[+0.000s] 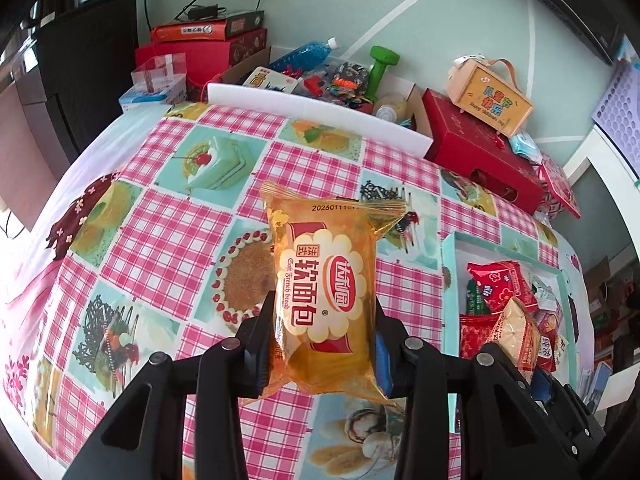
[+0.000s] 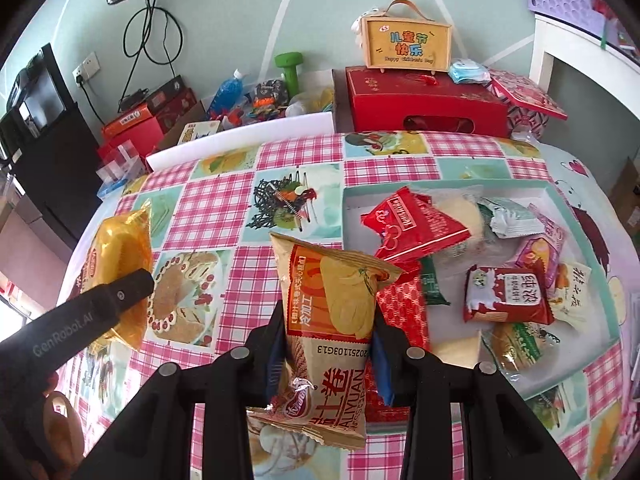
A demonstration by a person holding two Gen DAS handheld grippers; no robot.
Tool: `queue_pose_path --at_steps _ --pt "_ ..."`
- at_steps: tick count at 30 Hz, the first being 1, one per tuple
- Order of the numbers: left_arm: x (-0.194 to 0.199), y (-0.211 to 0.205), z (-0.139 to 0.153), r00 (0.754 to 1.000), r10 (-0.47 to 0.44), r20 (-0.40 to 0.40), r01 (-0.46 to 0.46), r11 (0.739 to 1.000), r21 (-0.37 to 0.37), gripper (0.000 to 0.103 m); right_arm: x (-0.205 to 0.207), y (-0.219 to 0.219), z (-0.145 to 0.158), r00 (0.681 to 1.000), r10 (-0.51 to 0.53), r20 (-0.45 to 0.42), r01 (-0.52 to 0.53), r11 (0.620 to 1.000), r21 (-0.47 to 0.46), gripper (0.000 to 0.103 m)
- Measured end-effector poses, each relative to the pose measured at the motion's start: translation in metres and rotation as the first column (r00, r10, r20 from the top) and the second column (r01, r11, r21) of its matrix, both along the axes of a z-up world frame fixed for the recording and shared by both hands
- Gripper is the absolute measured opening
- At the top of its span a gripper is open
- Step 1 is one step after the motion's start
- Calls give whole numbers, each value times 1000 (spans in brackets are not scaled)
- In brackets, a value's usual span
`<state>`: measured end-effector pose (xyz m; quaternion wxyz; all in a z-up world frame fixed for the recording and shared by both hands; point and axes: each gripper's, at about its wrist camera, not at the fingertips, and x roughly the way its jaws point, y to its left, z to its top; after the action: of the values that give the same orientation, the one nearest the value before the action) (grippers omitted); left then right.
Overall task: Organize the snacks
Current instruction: 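Carry the bun with the left tool while the right carries the chip bag over the tray, then lower both snacks into the tray and open both tools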
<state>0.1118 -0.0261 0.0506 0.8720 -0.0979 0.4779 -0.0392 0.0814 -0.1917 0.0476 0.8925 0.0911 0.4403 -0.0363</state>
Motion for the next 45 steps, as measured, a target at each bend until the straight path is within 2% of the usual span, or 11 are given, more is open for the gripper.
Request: queue_pose_path --at_steps 9,16,27,31,34,39,45 --pt "-6 -32 16 995 -86 45 86 996 -5 41 -14 -35 16 998 -50 45 48 998 44 39" --pt "-13 -71 23 978 -196 66 198 980 -16 41 -31 -89 26 981 -182 72 180 983 35 39" --pt "-28 -156 12 912 -408 45 407 913 17 41 -54 -177 8 925 -379 25 377 924 60 39" --pt "-32 -178 1 892 -450 32 448 892 61 42 -56 -191 1 914 -405 16 403 912 75 39" --pt "-32 -188 -8 887 -462 13 459 884 87 42 -50 -195 -12 918 -397 -11 397 913 95 39" --pt "-32 -197 -15 877 -481 9 477 873 100 42 -42 -198 -28 920 -390 -48 393 914 106 39" --pt "-31 -208 -24 863 -505 9 501 857 118 42 -38 -202 -35 920 -390 -52 393 913 109 39"
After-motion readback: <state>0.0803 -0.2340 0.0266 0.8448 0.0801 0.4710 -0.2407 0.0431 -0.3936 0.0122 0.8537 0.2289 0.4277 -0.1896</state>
